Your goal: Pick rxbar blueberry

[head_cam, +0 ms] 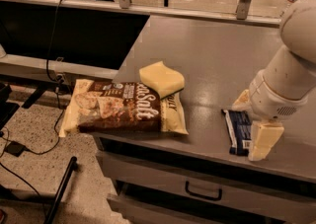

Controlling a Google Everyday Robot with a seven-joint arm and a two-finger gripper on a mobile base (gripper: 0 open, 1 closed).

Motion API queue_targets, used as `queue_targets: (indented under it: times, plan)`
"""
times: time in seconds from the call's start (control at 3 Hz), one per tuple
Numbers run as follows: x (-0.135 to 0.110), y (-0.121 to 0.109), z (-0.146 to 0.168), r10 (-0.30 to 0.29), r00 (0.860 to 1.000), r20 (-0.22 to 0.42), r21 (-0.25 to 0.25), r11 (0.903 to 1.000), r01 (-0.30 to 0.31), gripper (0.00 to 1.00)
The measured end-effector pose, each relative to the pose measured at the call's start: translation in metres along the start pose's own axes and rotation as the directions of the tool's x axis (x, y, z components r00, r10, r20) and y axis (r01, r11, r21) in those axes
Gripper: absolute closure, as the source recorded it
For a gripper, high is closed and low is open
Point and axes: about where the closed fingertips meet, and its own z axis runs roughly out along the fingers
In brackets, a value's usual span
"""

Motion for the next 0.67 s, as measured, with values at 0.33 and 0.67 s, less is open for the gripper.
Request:
queue_targets:
  times: [0.33, 0.67]
  plan:
    - [-0.0004, 0.0001, 0.0002, -0.001, 1.000, 0.000, 0.000, 1.0000, 0.001, 0.54]
    - [-0.0010, -0.0004, -0.0048, -0.001, 1.000, 0.000, 0.000, 1.0000, 0.001, 0.85]
